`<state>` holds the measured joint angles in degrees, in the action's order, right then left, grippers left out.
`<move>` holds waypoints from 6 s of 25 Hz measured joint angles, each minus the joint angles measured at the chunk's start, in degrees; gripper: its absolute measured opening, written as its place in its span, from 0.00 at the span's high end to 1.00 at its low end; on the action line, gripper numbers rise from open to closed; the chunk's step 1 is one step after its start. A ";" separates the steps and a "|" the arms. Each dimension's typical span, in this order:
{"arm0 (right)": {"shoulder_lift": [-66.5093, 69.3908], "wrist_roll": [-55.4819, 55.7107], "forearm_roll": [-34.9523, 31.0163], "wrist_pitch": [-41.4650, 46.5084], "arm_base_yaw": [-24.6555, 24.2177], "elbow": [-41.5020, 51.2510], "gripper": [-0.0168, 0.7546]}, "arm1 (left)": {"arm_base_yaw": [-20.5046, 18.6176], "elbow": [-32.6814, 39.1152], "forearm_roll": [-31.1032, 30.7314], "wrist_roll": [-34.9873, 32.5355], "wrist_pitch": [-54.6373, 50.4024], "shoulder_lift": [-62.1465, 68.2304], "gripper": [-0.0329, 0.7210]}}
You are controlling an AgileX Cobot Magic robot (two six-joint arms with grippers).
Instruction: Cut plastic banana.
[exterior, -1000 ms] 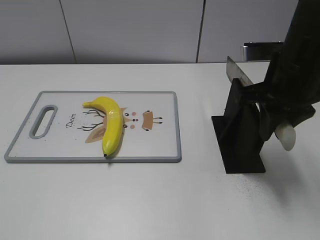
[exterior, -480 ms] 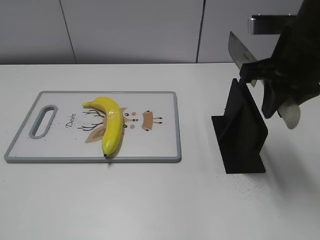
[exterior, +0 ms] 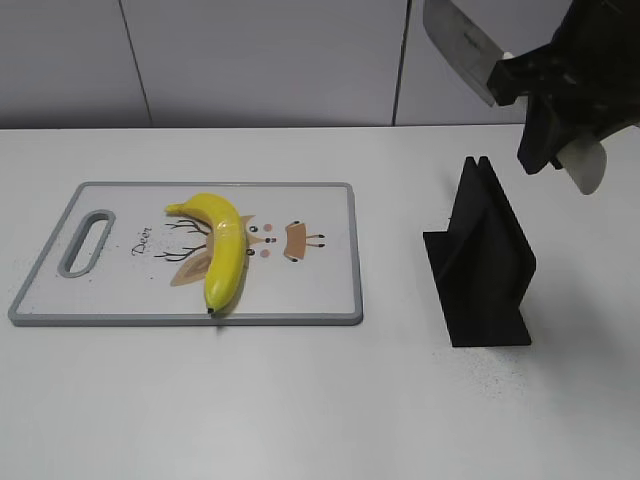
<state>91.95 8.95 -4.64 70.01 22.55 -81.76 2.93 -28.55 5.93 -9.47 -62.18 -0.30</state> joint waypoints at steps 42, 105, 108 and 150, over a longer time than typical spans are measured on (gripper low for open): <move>29.67 -53.52 -5.54 0.23 4.90 -32.14 0.77 | 1.69 -57.58 10.05 -54.02 0.92 88.43 0.23; 39.04 -75.34 -10.46 -0.35 5.60 -34.15 0.77 | 9.20 -61.20 23.47 -73.04 1.04 115.13 0.95; 42.46 -74.83 -9.75 -1.01 5.48 -34.20 0.77 | 9.62 -59.83 24.05 -73.43 4.80 119.45 0.95; 45.31 -73.33 -9.62 0.65 5.53 -44.05 0.77 | 11.49 -58.98 27.01 -72.88 6.07 114.62 0.08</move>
<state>137.26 -64.38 -14.25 70.66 28.07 -125.80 14.42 -87.54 32.94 -82.36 -56.11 114.32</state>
